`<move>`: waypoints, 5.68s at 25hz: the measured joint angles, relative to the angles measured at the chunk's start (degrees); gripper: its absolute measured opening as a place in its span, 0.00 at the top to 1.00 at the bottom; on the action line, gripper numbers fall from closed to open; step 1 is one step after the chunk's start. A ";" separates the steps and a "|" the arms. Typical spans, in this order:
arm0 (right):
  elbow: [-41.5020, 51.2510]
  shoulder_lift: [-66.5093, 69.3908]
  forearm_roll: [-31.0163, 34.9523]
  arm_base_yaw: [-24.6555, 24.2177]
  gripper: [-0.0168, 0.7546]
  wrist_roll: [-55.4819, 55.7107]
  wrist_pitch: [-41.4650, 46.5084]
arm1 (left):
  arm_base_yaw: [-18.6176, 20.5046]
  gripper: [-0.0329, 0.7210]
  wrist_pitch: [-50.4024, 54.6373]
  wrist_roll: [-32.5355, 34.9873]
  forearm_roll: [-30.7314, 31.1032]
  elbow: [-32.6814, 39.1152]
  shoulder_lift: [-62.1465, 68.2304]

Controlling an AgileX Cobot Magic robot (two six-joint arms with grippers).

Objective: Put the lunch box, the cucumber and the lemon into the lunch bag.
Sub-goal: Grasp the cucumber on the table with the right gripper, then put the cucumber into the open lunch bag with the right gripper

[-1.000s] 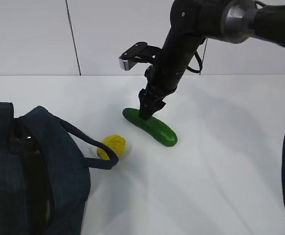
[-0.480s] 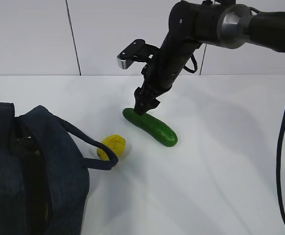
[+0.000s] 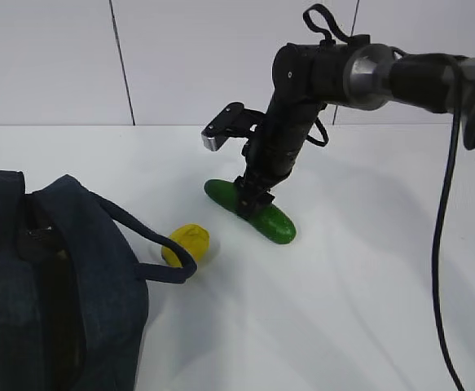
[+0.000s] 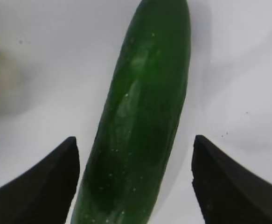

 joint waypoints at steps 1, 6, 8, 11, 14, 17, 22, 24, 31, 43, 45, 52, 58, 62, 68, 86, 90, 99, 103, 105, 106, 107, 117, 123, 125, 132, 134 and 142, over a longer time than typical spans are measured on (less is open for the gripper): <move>0.00 0.25 -0.27 0.00 0.24 0.26 0.09 | 0.00 0.96 0.00 0.00 0.00 0.00 0.00; 0.00 0.35 -0.40 0.00 0.24 0.84 0.23 | 0.00 0.96 0.00 0.00 -0.07 0.00 0.00; -0.08 0.35 -0.40 0.00 0.24 0.98 0.58 | 0.00 0.96 0.00 0.00 -0.07 0.00 0.00; -0.08 0.35 -0.40 0.00 0.24 1.12 1.59 | 0.00 0.96 0.00 0.00 -0.13 0.00 0.00; -0.08 0.35 -0.40 0.00 0.28 1.12 1.68 | 0.00 0.96 0.04 0.00 -0.50 0.00 0.00; -0.08 0.35 -0.40 0.00 0.32 1.12 1.96 | 0.00 0.96 0.04 0.00 -0.54 0.00 0.00; -0.08 0.35 -0.40 0.00 0.39 1.23 2.58 | 0.00 0.96 0.04 0.00 -0.63 0.00 0.00; -0.08 0.35 -0.40 0.00 0.42 1.62 2.71 | 0.00 0.96 0.04 0.00 -0.67 0.00 0.00; -0.28 0.35 -0.40 0.00 0.53 2.06 3.25 | 0.00 0.96 0.04 0.00 -0.67 0.00 0.00; -3.95 0.35 -0.40 0.00 0.56 7.90 11.56 | 0.00 0.96 0.04 0.00 -0.76 0.00 0.00; -6.07 0.35 -0.40 0.00 0.56 11.71 11.83 | 0.00 0.96 0.04 0.00 -0.89 0.00 0.00; -10.88 -0.55 -0.29 0.00 0.56 29.46 12.18 | 0.00 0.96 -0.22 0.00 -0.89 0.00 0.00; -10.88 -6.21 1.00 0.00 0.56 35.31 12.51 | 0.00 0.96 -0.32 0.11 -0.89 0.00 0.00; -10.88 -11.45 4.49 0.00 0.56 36.73 12.86 | 0.00 0.96 -0.32 0.11 -0.89 0.00 0.00; -9.20 -17.79 12.12 0.00 0.56 37.35 13.19 | 0.00 0.96 -0.07 4.19 -3.10 0.00 0.00; 8.31 -26.93 33.95 6.97 0.56 29.69 13.21 | 0.00 0.96 4.58 18.52 -10.36 0.00 0.00; 8.74 -27.07 33.00 9.44 0.56 30.08 13.21 | 0.00 0.96 4.65 19.15 -10.50 0.00 0.00; 18.37 -30.68 31.86 9.78 0.57 30.95 13.11 | 0.00 0.96 4.09 19.28 -12.68 0.00 0.00; 20.82 -31.41 34.53 9.78 0.57 30.95 12.90 | 0.00 0.96 3.98 19.28 -13.07 0.00 0.00; 21.67 -31.41 35.42 9.78 0.57 30.95 12.82 | 0.00 0.96 3.88 19.28 -13.30 0.00 0.00; 21.66 -31.41 35.68 9.78 0.57 30.95 12.82 | 0.00 0.96 3.88 19.32 -13.58 0.00 0.00; 21.77 -31.41 35.93 9.92 0.57 30.95 12.67 | 0.00 0.96 3.88 19.41 -13.74 0.00 0.00; 21.77 -30.05 36.22 10.17 0.57 30.95 12.55 | 0.00 0.96 4.22 19.66 -14.64 0.00 0.00; 21.77 -26.55 37.49 10.39 0.57 30.95 12.32 | 0.00 0.96 5.07 21.36 -16.33 0.10 0.00; 21.77 -24.82 38.27 10.39 0.57 30.73 12.21 | 0.00 0.96 5.20 21.63 -16.45 0.10 0.00; 21.86 -23.61 40.43 10.39 0.57 28.75 7.32 | 0.02 0.96 5.81 21.74 -16.89 0.10 0.00; 21.86 -23.61 40.85 10.39 0.57 28.49 5.33 | 0.02 0.96 5.93 21.84 -17.36 0.10 0.00; 21.86 -23.61 42.53 10.39 0.57 24.75 1.85 | 0.02 0.96 6.06 21.84 -18.34 0.10 0.00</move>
